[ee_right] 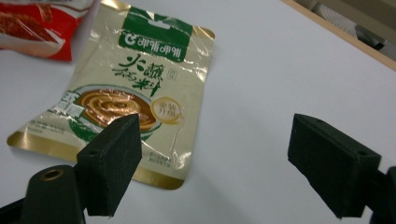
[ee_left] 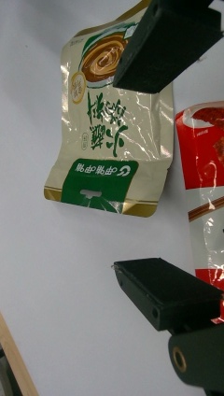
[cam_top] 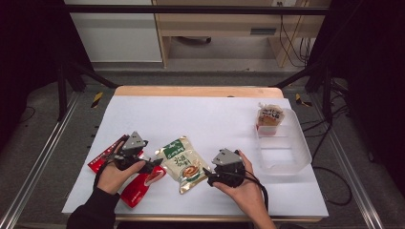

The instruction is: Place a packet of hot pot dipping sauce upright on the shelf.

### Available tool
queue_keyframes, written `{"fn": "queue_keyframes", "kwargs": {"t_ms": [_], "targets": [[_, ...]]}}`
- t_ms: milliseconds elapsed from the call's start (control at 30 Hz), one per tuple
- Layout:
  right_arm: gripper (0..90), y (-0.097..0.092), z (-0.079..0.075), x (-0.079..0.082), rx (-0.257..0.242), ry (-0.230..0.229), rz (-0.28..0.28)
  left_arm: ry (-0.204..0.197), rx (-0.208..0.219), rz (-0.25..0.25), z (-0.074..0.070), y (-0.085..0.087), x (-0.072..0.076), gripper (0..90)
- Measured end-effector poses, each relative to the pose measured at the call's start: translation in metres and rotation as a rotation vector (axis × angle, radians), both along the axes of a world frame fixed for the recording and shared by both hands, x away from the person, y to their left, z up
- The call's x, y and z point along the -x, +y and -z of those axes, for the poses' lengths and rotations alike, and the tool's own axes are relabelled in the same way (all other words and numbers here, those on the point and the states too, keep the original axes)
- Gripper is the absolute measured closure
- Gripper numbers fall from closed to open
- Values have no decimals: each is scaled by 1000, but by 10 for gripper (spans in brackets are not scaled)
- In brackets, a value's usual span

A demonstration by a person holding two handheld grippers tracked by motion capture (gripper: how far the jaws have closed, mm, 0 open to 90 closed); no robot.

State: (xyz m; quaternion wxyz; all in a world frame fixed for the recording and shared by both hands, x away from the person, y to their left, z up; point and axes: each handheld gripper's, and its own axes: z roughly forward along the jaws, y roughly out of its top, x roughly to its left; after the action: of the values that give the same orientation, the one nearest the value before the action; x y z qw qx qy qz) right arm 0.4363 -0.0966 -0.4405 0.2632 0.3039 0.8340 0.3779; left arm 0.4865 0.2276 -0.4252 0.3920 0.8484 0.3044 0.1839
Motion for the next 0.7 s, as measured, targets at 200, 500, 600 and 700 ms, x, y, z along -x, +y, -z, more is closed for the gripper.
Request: {"fn": "queue_keyframes", "kwargs": {"t_ms": [200,500,600,700], "targets": [[186,-4,4,2,20,-4,33,31,-3,16,9,-7,-11,156],[192,-1,10,7,52,10,27,80,-108,-6,25,-22,-26,222],[193,0,12,6,61,13,24,104,-119,-18,28,-23,-27,267],[192,-1,12,6,65,16,22,103,-135,-16,30,-25,-29,282]]}}
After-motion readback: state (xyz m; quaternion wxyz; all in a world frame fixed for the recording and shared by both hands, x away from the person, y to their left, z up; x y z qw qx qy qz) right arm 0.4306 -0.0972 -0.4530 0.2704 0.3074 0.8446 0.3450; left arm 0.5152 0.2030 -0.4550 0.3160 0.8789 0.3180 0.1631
